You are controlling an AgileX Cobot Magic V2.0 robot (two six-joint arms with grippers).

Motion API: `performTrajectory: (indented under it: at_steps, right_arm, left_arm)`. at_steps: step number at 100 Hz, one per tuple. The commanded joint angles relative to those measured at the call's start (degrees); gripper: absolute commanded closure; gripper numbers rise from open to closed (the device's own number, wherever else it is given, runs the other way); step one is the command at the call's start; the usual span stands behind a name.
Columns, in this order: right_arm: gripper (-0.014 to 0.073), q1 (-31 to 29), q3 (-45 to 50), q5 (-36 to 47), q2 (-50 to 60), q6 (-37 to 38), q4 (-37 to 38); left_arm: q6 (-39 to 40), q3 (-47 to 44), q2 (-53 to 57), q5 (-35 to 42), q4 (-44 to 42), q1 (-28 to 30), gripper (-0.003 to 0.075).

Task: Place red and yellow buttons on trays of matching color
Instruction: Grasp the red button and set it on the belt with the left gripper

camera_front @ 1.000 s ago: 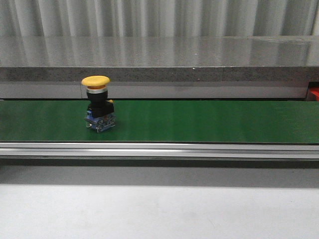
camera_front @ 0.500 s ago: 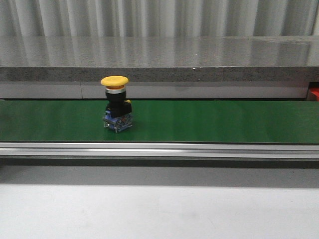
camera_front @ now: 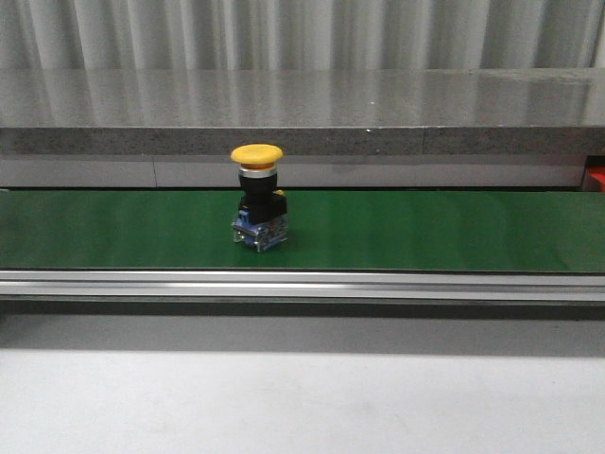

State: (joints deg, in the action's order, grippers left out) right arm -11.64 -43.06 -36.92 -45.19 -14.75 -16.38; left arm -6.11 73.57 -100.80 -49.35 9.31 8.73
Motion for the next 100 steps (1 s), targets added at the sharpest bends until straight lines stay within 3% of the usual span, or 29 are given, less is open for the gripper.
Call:
performTrajectory:
  at_steps: [1, 8, 17, 34, 74, 100]
  right_arm:
    - [0.0662, 0.0, -1.4, 3.7, 0.4, -0.6, -0.9]
    - [0.0662, 0.0, -1.4, 3.7, 0.4, -0.6, -0.9]
    - [0.0662, 0.0, -1.4, 3.7, 0.4, -0.6, -0.9]
    - [0.0662, 0.0, -1.4, 3.7, 0.4, -0.6, -0.9]
    - [0.0662, 0.0, -1.4, 3.7, 0.4, -0.6, -0.9]
    - [0.0662, 0.0, -1.4, 3.7, 0.4, -0.6, -0.9]
  left_arm:
    - [-0.2, 1.4, 2.6, 0.4, 0.7, -0.2, 0.0267]
    - [-0.6, 1.4, 2.6, 0.1, 0.7, -0.2, 0.011]
    - [-0.6, 1.5, 2.6, -0.6, 1.0, -0.2, 0.0017]
    - [-2.8, 1.7, 4.4, -0.3, 4.0, -0.4, 0.0064]
    - [-4.2, 1.0, 20.1, 2.3, 4.2, -6.3, 0.0065]
    - [-4.2, -14.4, 41.6, 14.1, 4.6, -8.2, 0.0069]
